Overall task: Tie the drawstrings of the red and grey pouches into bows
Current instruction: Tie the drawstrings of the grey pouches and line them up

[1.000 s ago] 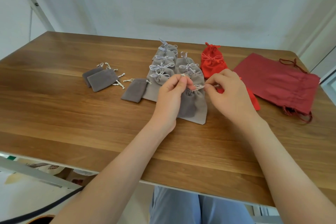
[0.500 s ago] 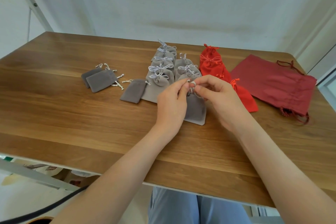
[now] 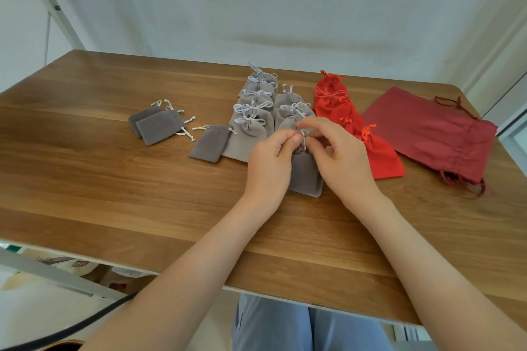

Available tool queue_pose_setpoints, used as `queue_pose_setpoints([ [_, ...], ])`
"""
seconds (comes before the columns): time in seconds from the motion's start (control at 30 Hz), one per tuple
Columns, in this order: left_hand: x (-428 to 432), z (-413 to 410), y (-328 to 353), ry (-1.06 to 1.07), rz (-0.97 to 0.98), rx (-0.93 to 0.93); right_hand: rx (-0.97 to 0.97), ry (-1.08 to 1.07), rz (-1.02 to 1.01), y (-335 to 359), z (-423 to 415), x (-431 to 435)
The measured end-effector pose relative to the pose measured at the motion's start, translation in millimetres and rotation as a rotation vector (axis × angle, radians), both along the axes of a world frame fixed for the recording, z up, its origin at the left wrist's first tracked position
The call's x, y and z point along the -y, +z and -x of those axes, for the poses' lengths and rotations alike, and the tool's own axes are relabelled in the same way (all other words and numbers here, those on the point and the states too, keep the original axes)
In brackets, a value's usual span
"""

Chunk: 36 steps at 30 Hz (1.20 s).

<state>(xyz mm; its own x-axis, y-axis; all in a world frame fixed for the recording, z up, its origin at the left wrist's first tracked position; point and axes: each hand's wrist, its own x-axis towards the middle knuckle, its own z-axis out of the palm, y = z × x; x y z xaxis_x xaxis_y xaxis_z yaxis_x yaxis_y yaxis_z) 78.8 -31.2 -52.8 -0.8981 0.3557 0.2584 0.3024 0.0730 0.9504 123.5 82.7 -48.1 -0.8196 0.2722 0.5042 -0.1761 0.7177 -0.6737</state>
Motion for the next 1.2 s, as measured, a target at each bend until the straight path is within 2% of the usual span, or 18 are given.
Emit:
queue_pose_setpoints([
  [0.1,1,-2,1,-0.031,0.032,-0.040,-0.023,-0.014,-0.046,-1,-1,-1],
  [0.3,0,-3,0,-0.055,0.107,-0.117,0.040,-0.038,0.027,0,-4,-2],
  [0.63,-1,1,2,-0.018,-0.112,0.211,-0.036,0.037,0.085,2,-1,3],
  [0.97,-3,4,2,-0.068,-0.202,0.218,-0.025,-0.008,0.174,9,-4,6],
  [1.2,-3,2,6,-0.067,-0.248,0.252,-0.066,-0.072,0.066,6,-4,6],
])
